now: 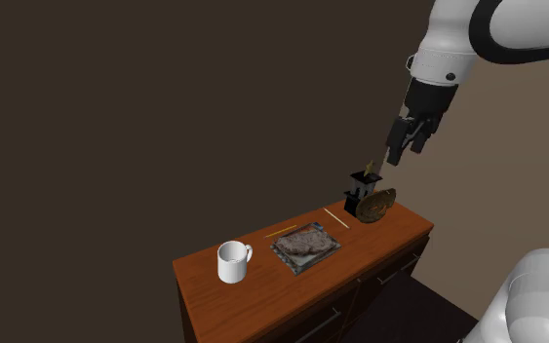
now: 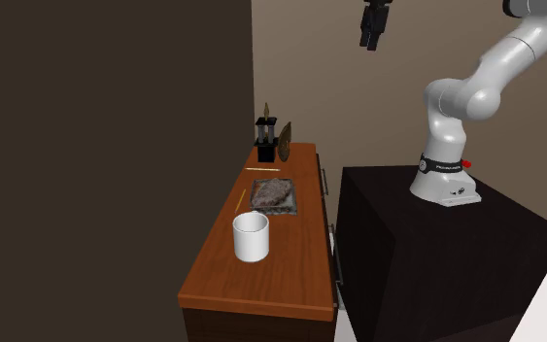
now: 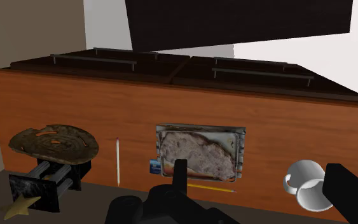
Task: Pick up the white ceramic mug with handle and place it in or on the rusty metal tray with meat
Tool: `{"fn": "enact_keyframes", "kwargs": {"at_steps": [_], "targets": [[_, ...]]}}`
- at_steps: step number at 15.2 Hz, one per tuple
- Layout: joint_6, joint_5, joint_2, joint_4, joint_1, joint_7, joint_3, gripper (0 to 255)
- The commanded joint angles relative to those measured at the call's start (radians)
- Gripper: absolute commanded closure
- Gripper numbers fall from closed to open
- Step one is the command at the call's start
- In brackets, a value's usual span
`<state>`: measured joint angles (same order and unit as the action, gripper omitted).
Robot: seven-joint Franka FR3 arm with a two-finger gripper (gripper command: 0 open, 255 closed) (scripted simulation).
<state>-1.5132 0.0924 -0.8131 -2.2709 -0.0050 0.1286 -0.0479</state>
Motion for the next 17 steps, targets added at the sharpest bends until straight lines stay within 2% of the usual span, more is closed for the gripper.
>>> {"fn": "enact_keyframes", "kwargs": {"at_steps": [1, 9, 17], "targets": [[0.000, 0.000, 0.000, 0.000, 0.000, 0.000, 0.000, 0], [-0.239, -0.053, 0.156, -0.092, 0.014, 0.109, -0.069, 0], [-0.469, -0.076, 0.387, -0.098, 0.020, 0.214, -0.139, 0]]}}
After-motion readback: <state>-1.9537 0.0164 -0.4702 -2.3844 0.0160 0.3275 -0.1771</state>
